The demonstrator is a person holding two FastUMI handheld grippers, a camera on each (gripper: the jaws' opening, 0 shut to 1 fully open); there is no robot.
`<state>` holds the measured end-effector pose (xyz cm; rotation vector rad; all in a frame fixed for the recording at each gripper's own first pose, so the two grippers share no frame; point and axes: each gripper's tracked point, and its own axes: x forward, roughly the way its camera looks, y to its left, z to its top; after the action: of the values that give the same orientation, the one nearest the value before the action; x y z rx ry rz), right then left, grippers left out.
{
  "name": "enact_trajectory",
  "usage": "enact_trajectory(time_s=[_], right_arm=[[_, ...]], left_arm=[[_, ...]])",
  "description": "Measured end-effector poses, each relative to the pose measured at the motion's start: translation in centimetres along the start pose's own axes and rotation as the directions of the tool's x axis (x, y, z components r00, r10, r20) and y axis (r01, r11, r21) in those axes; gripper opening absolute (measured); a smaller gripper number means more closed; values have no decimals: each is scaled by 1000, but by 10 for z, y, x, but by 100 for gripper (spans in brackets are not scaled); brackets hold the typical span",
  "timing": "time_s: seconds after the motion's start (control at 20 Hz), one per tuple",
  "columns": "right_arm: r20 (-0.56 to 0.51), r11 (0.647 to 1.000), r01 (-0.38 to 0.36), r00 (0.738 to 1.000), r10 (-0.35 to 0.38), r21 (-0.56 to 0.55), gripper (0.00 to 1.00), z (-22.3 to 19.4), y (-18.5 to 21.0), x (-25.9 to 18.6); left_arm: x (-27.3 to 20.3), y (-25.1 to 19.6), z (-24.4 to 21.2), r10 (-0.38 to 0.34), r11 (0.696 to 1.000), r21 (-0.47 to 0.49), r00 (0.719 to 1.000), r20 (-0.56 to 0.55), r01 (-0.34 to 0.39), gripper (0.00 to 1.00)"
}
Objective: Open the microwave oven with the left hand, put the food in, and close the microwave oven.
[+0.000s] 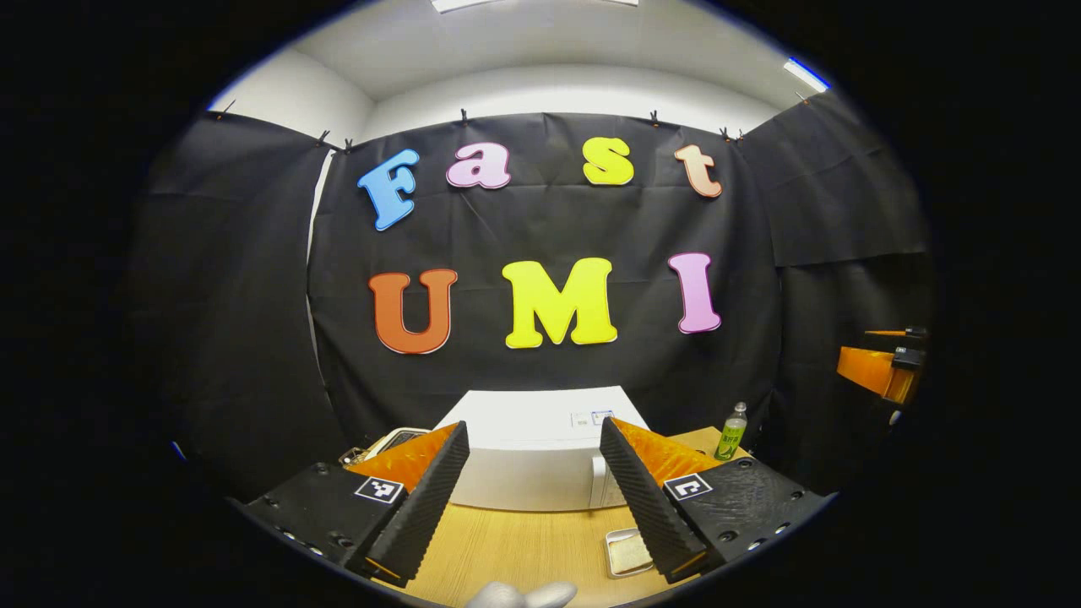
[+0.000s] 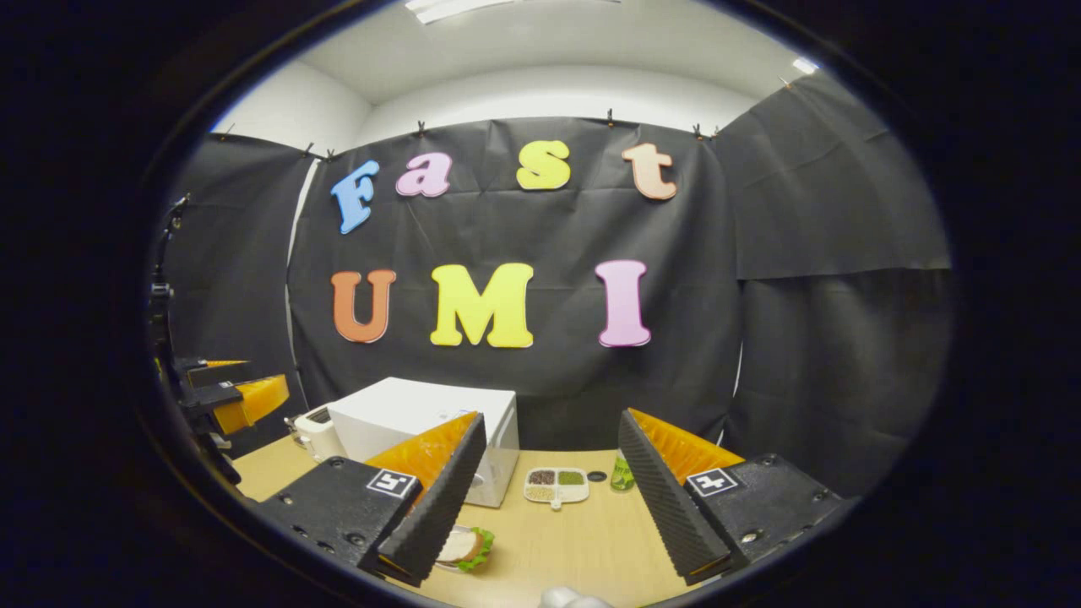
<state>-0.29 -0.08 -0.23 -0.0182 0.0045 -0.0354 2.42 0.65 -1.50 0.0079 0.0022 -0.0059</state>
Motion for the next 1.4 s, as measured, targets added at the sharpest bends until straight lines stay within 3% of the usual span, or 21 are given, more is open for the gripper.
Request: enact_trajectory(time_s=[0.05,0.1,0.15,0.2,0.25,0.3,0.35,0.4,0.45,0.5,0.55,0.6,0.65,0.7,0.75,0.8,0.9,0.95,1.2,1.35,1.4], right_arm=[[2,1000,0,1000,0,5,100,2,0,0],[11,1000,-5,1000,5,9,92,3,0,0],[13,1000,-8,1000,8,5,100,5,0,-1],[11,1000,0,1000,0,-8,92,3,-4,0],[7,1000,8,1000,-8,-28,92,5,-8,0],[6,999,15,1000,-15,-40,100,7,-9,0],[4,999,21,1000,-21,-48,100,9,-11,0],[-3,998,25,1000,-26,-52,92,9,-13,0],[-10,998,33,999,-33,-60,100,9,-15,0],[-17,996,42,999,-44,-75,92,9,-17,0],[-23,995,49,998,-51,-87,92,10,-18,0],[-27,995,53,998,-55,-89,92,9,-19,-1],[-33,995,51,998,-54,-82,100,9,-19,-2],[-44,996,54,997,-58,-74,100,6,-21,-2],[-52,996,57,997,-61,-75,92,5,-23,-2],[-61,994,69,995,-74,-82,92,3,-27,-2],[-79,991,93,992,-101,-96,100,1,-36,-1],[-85,990,101,990,-109,-98,92,0,-38,-1],[-108,977,146,981,-164,-155,92,-1,-53,-4],[-121,977,143,979,-163,-156,93,-2,-52,-2],[-124,978,139,980,-159,-152,100,-3,-51,-1]], left_arm=[[4,-1,-6,-3,1000,2,1000,-6,3,96],[10,-2,-13,-1,1000,6,1000,-13,1,96],[16,-4,-22,-7,1000,6,1000,-20,7,96],[23,-9,-31,-14,1000,4,1000,-23,14,96],[29,-14,-41,-24,1000,1,999,-25,24,96],[39,-20,-51,-39,999,-6,999,-16,39,96],[48,-27,-61,-51,999,-11,999,-11,51,96],[57,-32,-76,-62,998,-11,998,-9,62,96],[65,-36,-89,-65,998,-6,998,-10,65,96],[75,-41,-102,-74,997,2,997,-16,74,96],[85,-50,-111,-91,996,11,996,-13,91,89],[96,-59,-124,-105,994,17,994,-24,106,95],[106,-66,-134,-116,993,28,993,-32,117,95],[116,-70,-145,-117,992,38,992,-42,119,95],[125,-75,-157,-120,992,33,991,-58,122,85],[139,-83,-168,-129,991,19,989,-69,130,93],[161,-93,-187,-133,991,-1,987,-95,133,90],[173,-96,-196,-131,991,-9,986,-107,131,90],[207,-109,-229,-133,991,-26,978,-160,131,86],[215,-118,-238,-174,984,-64,970,-169,166,67],[215,-118,-238,-184,981,-86,968,-173,171,65]])
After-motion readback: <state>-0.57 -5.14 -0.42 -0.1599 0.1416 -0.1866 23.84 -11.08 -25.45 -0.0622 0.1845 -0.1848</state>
